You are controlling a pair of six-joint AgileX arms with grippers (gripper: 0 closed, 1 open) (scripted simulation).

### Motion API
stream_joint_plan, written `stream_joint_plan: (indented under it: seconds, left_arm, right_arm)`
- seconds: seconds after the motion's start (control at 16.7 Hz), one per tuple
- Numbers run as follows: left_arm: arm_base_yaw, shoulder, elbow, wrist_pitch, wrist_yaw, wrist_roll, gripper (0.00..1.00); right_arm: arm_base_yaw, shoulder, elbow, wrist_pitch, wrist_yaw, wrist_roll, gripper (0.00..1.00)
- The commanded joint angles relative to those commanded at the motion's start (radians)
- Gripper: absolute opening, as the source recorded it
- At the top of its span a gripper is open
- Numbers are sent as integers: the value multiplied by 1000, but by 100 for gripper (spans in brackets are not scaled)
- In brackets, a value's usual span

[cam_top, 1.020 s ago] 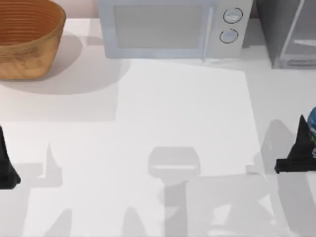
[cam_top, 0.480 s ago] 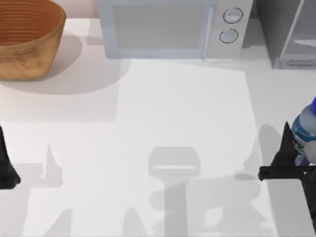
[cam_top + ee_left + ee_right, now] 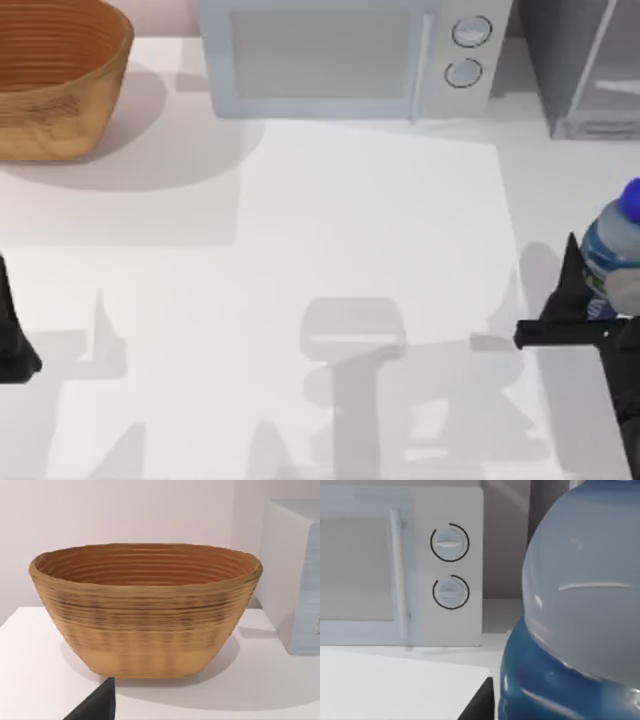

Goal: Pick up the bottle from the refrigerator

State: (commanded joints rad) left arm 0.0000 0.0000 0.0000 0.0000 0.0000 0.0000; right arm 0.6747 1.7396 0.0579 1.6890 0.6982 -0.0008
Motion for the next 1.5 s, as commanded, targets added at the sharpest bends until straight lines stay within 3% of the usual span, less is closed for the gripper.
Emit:
stream_joint_plan:
  seconds: [0.36,0.72,1.5]
  left_arm:
    - [0,0,0,0,0,0,100]
    - [0,0,0,0,0,0,100]
    - [0,0,0,0,0,0,100]
  right_arm:
    - [-99,271,101,142,-97,-4,0]
    - [-130,315,129,178,-128,-4,0]
    - [-130,315,129,178,-128,-4,98]
